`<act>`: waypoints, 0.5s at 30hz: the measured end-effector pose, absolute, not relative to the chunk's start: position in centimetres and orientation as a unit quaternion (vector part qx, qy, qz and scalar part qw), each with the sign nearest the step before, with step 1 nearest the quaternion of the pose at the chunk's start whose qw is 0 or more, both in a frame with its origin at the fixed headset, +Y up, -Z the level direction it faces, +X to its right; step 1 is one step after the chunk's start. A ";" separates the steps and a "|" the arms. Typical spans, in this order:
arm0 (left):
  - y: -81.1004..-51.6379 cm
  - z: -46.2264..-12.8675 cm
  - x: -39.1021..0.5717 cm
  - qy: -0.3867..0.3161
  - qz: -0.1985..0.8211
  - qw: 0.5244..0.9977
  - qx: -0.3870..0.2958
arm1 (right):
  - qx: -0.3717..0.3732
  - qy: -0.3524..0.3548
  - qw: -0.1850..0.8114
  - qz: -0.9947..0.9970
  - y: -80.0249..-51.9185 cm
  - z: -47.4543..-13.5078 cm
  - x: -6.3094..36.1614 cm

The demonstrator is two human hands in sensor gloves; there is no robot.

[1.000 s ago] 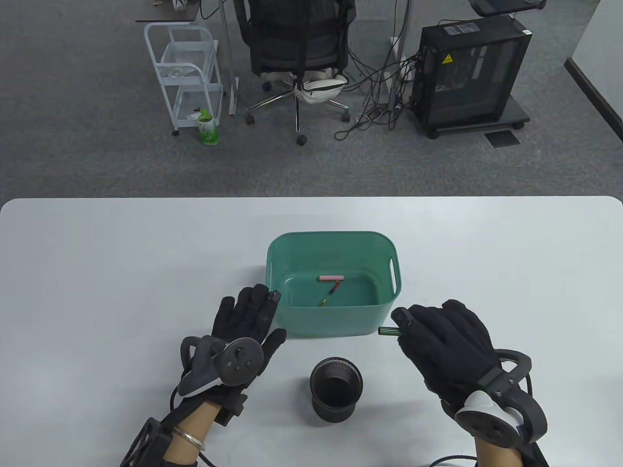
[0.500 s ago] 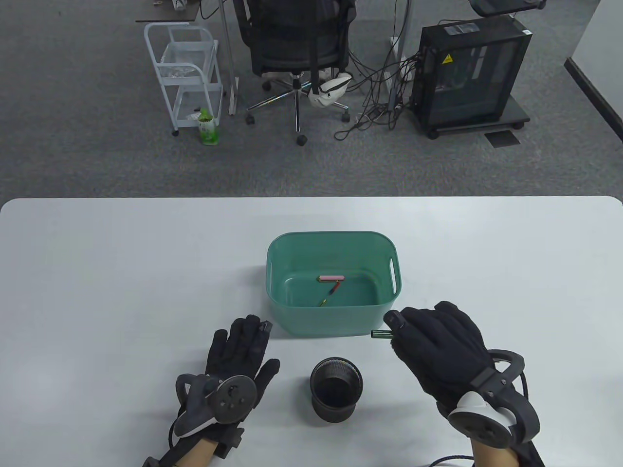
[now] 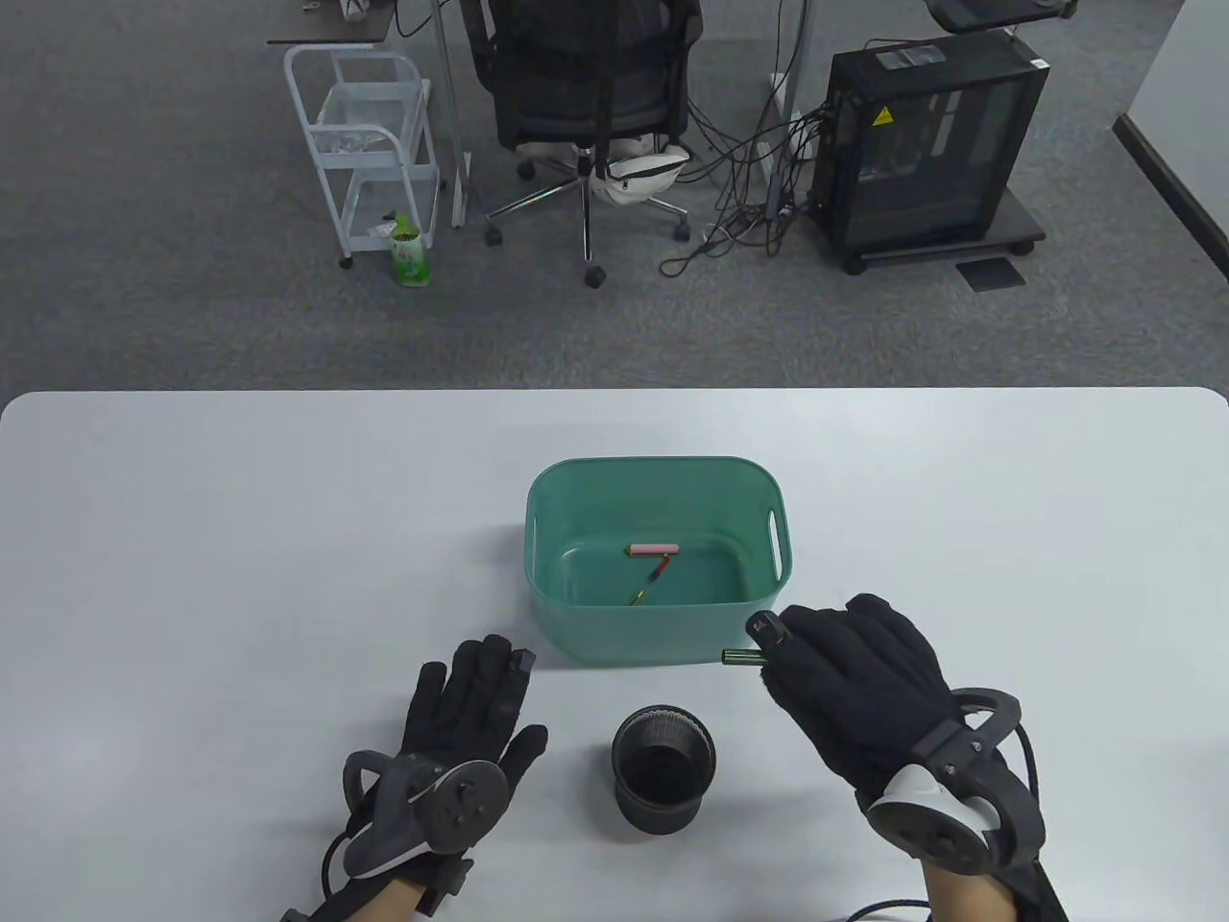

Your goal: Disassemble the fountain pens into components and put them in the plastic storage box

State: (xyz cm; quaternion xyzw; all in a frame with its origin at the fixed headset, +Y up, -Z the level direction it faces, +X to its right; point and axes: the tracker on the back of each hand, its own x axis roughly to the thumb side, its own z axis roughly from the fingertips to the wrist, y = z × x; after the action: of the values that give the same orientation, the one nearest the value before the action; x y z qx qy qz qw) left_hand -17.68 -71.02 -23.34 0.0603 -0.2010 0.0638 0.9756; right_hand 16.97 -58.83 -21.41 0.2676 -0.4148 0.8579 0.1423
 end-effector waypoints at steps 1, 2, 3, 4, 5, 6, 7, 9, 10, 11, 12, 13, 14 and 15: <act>-71.0 -23.3 -17.7 -0.201 0.064 0.976 0.060 | 0.269 -0.413 0.142 0.858 -58.9 -21.4 16.9; -71.0 -23.3 -17.6 -0.202 0.063 0.975 0.063 | 0.270 -0.411 0.141 0.859 -58.9 -21.5 16.8; -71.0 -23.3 -17.6 -0.203 0.063 0.975 0.064 | 0.271 -0.410 0.141 0.859 -59.0 -21.5 16.8; -71.0 -23.2 -17.6 -0.204 0.062 0.975 0.064 | 0.272 -0.409 0.141 0.860 -59.0 -21.5 16.7; -71.0 -23.2 -17.5 -0.206 0.061 0.974 0.065 | 0.272 -0.407 0.141 0.860 -59.1 -21.6 16.7; -71.0 -23.1 -17.5 -0.208 0.061 0.974 0.066 | 0.273 -0.405 0.140 0.861 -59.1 -21.7 16.6; -71.0 -23.1 -17.4 -0.210 0.059 0.974 0.067 | 0.274 -0.403 0.140 0.862 -59.2 -21.7 16.5; -71.0 -23.0 -17.3 -0.212 0.057 0.973 0.066 | 0.274 -0.401 0.137 0.864 -59.3 -21.8 16.5; -71.0 -23.0 -17.3 -0.213 0.057 0.973 0.066 | 0.273 -0.401 0.136 0.864 -59.3 -21.8 16.5; -71.0 -22.9 -17.3 -0.216 0.058 0.972 0.067 | 0.273 -0.399 0.136 0.865 -59.4 -21.9 16.4; -71.0 -22.9 -17.2 -0.218 0.058 0.972 0.067 | 0.272 -0.398 0.136 0.866 -59.4 -21.9 16.4; -71.0 -22.9 -17.2 -0.220 0.056 0.972 0.066 | 0.271 -0.396 0.136 0.867 -59.5 -22.0 16.4; -71.1 -22.8 -17.1 -0.222 0.055 0.971 0.065 | 0.270 -0.395 0.135 0.868 -59.6 -22.1 16.4; -71.1 -22.8 -17.1 -0.223 0.053 0.971 0.065 | 0.268 -0.393 0.134 0.870 -59.7 -22.2 16.4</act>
State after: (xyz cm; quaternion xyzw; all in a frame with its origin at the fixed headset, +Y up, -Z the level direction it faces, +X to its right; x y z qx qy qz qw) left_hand -17.09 -71.09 -22.80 0.0650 -0.2233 0.0535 0.9711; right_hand 16.39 -59.66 -22.22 0.2677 -0.3926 0.8697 0.1337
